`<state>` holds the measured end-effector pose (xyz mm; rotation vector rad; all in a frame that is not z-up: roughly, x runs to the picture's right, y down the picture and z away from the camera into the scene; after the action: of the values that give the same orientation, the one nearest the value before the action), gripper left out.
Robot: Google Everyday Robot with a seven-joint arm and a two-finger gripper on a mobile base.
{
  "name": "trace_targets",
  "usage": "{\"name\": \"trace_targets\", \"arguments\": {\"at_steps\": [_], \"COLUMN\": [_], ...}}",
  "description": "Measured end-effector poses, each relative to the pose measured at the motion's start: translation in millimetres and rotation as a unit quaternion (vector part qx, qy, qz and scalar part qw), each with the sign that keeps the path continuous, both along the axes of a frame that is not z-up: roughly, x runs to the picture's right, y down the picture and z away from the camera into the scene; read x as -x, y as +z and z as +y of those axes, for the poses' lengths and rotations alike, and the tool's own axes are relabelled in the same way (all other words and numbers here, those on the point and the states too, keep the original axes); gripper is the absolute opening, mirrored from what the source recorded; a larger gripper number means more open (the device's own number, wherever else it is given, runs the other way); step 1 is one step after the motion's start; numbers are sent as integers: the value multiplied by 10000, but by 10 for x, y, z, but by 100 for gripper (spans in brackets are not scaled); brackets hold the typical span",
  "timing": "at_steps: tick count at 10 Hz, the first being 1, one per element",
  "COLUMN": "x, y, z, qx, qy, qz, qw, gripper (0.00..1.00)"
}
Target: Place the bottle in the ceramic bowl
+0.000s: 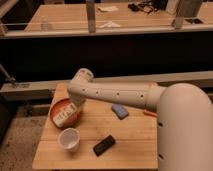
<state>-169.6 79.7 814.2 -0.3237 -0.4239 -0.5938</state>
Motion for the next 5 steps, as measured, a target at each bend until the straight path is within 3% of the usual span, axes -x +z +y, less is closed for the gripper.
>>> {"name": "trace_targets", "arguments": {"at_steps": [5], "x": [1], "y": [4], "z": [0], "qx": [-32], "qy": [-34], "qz": [-21], "qw": [10000], "gripper": [14]}}
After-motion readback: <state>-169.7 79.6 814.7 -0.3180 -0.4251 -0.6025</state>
